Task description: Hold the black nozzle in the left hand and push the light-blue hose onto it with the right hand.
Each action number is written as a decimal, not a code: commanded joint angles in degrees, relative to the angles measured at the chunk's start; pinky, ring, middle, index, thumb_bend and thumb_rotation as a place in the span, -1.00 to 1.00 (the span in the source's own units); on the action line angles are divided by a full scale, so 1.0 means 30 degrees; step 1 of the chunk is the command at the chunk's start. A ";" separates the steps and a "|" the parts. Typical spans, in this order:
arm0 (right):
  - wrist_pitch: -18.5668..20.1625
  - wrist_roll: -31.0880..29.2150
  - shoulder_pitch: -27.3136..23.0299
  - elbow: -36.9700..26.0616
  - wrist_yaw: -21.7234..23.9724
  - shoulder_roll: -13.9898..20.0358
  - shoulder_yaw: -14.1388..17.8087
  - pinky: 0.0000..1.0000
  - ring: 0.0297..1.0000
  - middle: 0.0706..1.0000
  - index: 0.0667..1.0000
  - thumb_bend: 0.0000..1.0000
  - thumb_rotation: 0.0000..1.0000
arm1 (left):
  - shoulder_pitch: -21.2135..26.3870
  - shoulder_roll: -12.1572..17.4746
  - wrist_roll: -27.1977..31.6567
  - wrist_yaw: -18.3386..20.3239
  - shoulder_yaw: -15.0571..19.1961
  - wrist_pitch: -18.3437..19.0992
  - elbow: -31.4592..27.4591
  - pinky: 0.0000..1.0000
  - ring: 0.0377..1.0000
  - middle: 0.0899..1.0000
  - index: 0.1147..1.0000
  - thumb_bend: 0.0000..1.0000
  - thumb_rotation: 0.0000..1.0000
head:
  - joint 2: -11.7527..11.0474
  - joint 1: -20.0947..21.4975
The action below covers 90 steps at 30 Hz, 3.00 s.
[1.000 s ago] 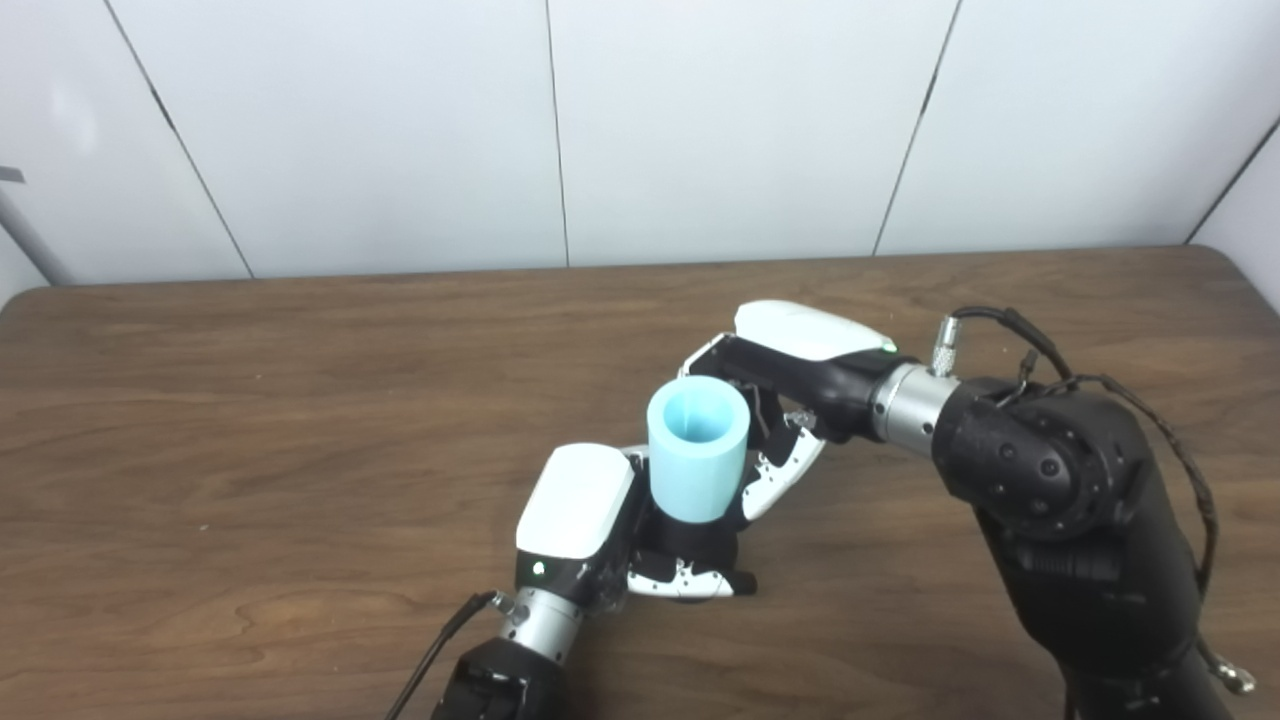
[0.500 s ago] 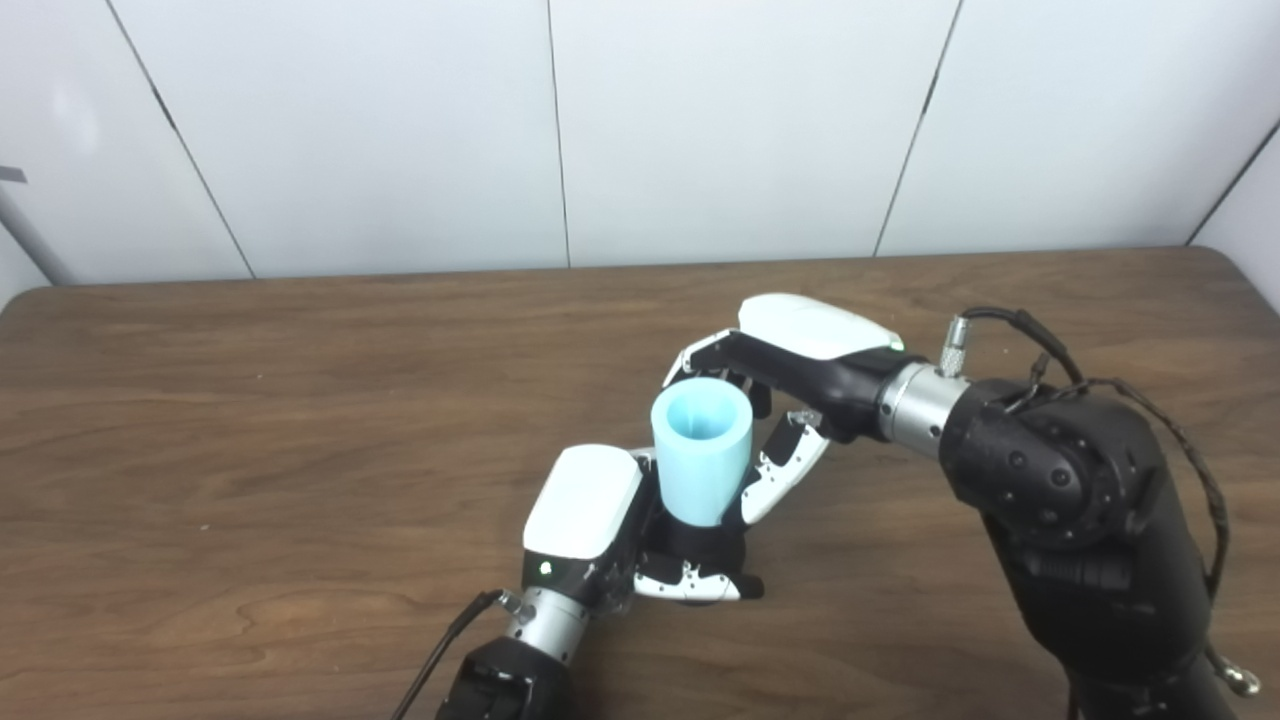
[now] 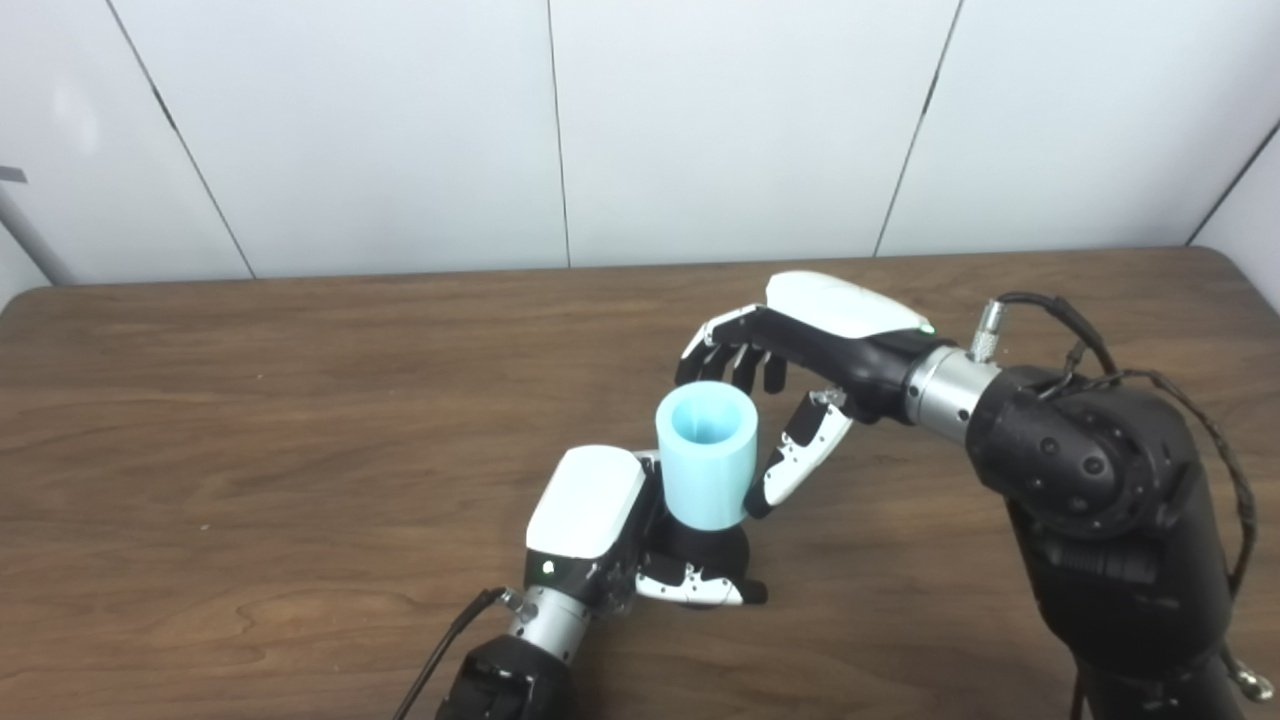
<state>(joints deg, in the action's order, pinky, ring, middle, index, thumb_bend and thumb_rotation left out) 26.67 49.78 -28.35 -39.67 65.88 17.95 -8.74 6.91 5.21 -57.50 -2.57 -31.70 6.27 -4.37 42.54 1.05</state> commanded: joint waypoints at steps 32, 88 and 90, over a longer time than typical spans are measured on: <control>-0.4394 -0.1982 0.2848 -0.4920 -0.4331 0.0983 0.1924 0.95 1.00 0.99 0.94 0.22 0.99 | -0.0430 0.0564 -0.0330 0.0893 0.0083 0.0420 0.0905 -0.37 -0.24 -0.30 -0.13 0.04 -1.00 | -0.0156 -0.0133; -0.7125 -0.1535 0.3621 -0.4913 -0.0428 0.1439 0.0841 1.00 1.00 1.00 0.95 0.35 1.00 | -0.0305 0.0306 -0.0708 0.1824 -0.0052 0.1143 0.0916 -0.27 -0.16 -0.26 -0.14 0.05 -1.00 | -0.0012 -0.0124; -0.7001 -0.1344 0.3666 -0.4910 -0.0071 0.1507 0.0797 1.00 1.00 1.00 0.95 0.36 1.00 | -0.0295 0.0331 -0.0720 0.1750 -0.0056 0.1094 0.0945 -0.30 -0.19 -0.28 -0.14 0.05 -1.00 | -0.0012 -0.0124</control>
<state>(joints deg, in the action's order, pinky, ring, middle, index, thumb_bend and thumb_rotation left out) 5.13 44.91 -15.98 -53.29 64.55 21.28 -6.55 7.35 4.73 -58.41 -1.13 -31.36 7.59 -4.11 42.45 0.62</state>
